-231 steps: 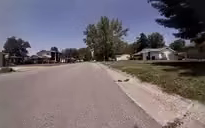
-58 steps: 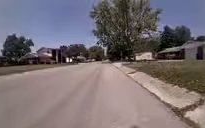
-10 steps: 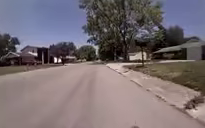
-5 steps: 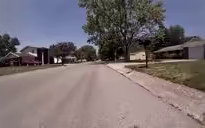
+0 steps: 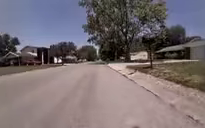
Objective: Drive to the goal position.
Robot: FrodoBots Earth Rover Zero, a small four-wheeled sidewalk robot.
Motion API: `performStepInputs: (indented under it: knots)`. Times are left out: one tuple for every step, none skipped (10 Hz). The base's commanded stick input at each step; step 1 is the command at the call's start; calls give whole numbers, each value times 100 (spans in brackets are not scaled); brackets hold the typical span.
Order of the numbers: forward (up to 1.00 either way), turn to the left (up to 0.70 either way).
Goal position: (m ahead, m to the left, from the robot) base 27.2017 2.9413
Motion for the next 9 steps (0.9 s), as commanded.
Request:
performStepInputs:
  knots:
    - [70,0]
    - [70,0]
    - [70,0]
    - [70,0]
    - [70,0]
    - [70,0]
    - [70,0]
    - [70,0]
    - [70,0]
